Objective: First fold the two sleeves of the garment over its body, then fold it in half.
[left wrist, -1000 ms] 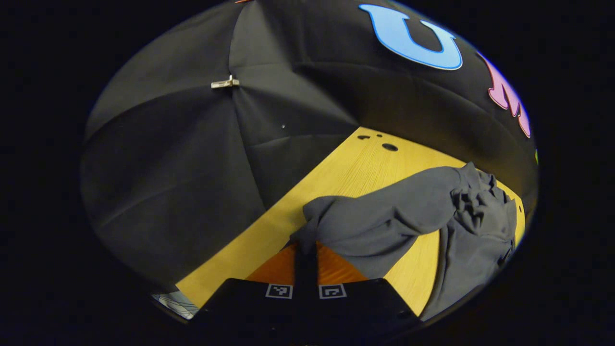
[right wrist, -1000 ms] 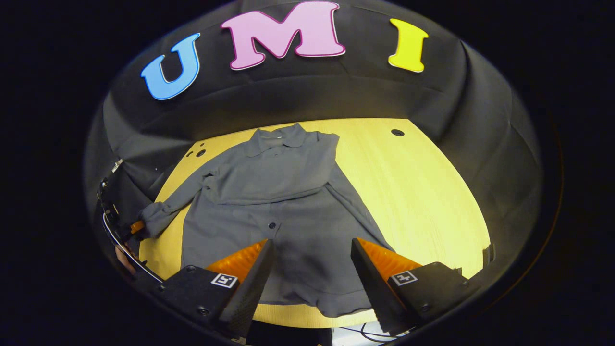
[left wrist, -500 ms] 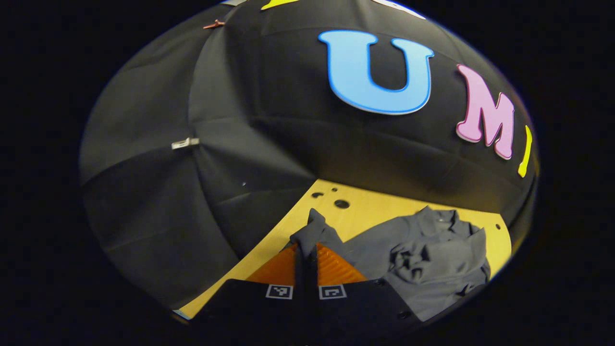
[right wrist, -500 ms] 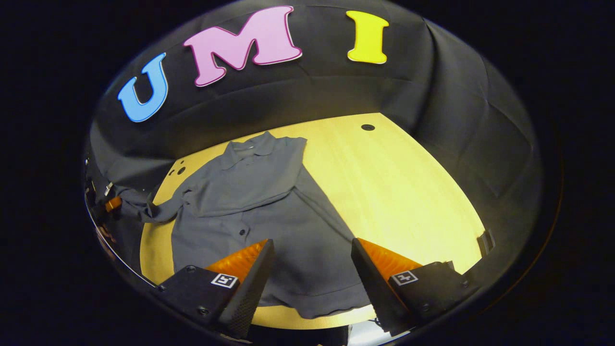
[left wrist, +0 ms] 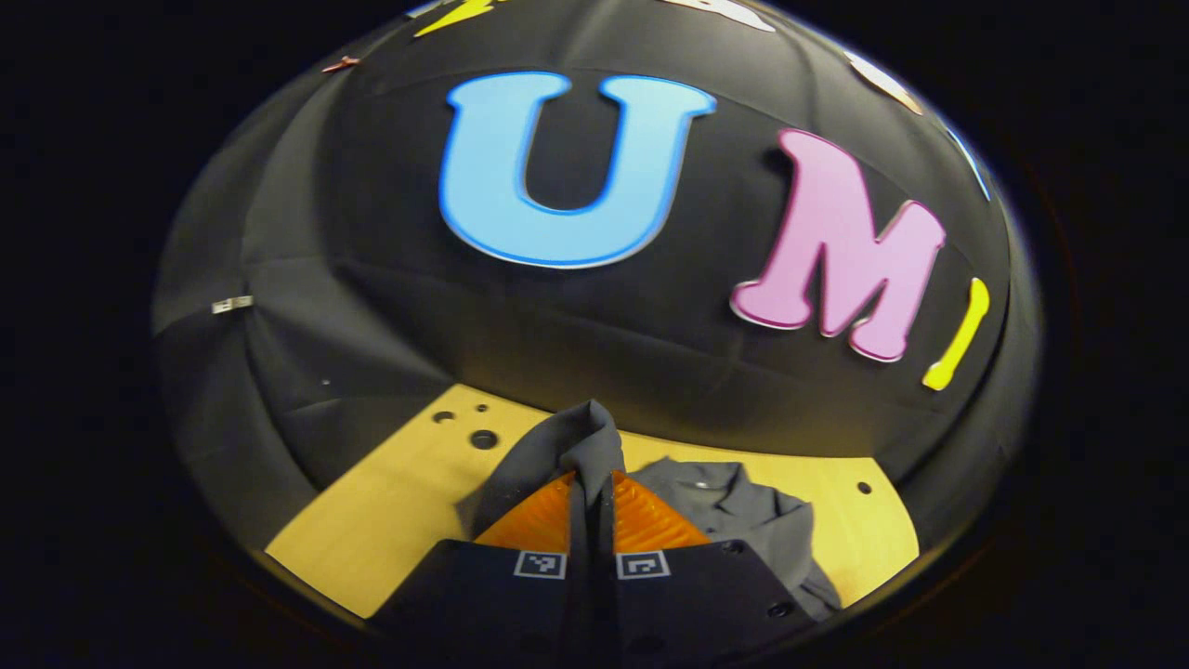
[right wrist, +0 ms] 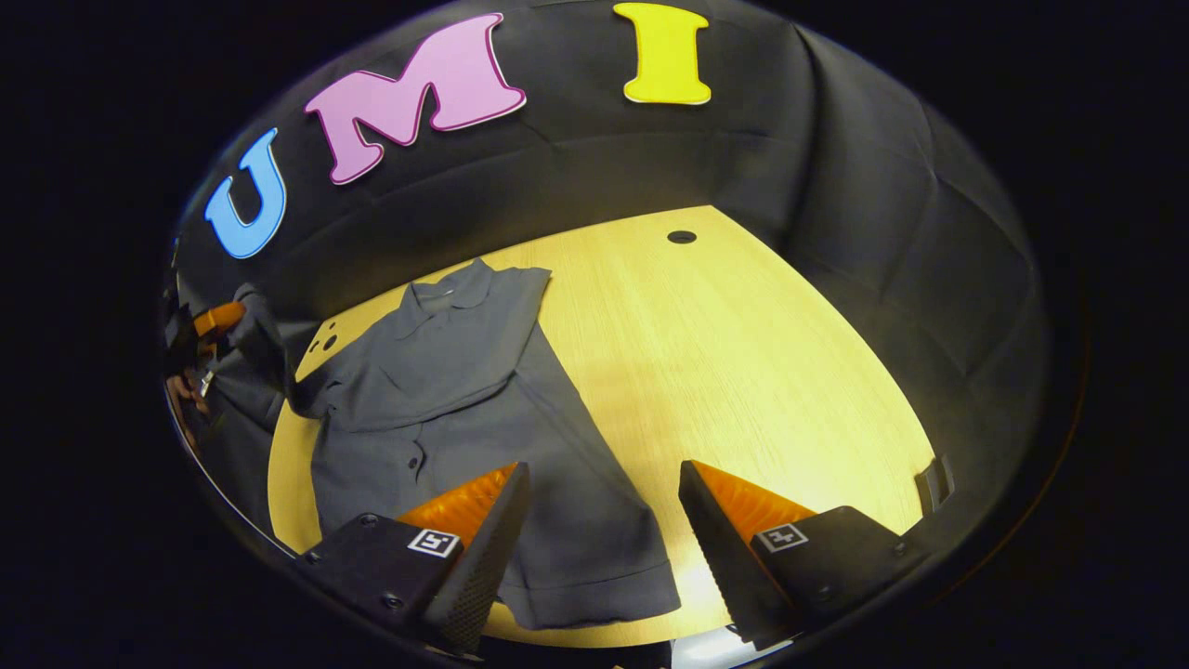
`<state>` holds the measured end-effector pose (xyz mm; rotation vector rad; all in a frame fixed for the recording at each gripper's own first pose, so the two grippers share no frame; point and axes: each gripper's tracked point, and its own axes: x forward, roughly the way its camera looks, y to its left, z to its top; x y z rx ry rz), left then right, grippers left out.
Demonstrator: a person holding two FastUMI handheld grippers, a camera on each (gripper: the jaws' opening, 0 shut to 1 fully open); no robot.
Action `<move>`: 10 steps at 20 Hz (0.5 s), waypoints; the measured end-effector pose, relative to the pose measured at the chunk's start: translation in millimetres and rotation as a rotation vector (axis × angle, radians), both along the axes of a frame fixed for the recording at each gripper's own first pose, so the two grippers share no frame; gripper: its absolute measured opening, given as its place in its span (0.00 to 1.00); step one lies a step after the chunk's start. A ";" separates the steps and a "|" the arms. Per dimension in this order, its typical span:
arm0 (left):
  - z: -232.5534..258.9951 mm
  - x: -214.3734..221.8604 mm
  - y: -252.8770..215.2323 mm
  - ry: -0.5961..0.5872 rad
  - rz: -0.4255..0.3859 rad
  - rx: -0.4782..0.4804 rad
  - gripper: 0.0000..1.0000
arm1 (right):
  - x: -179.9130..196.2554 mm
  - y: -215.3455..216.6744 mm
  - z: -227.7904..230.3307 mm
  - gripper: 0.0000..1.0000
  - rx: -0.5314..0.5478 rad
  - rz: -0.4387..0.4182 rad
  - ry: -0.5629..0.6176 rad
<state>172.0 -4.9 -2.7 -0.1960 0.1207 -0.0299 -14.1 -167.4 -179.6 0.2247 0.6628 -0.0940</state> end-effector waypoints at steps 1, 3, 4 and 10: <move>-2.1 2.9 -24.0 0.005 -0.034 0.005 0.05 | 1.1 -1.7 -2.7 0.99 0.009 0.005 0.004; -11.0 11.4 -69.5 0.026 -0.099 0.019 0.05 | 3.7 -4.5 -7.6 0.99 0.028 0.016 0.014; -14.9 14.4 -90.4 0.039 -0.130 0.027 0.05 | 4.7 -5.8 -9.4 0.99 0.037 0.021 0.018; -57.0 26.7 -181.4 0.150 -0.254 0.057 0.05 | -1.8 -12.4 -22.7 0.99 0.066 0.056 0.053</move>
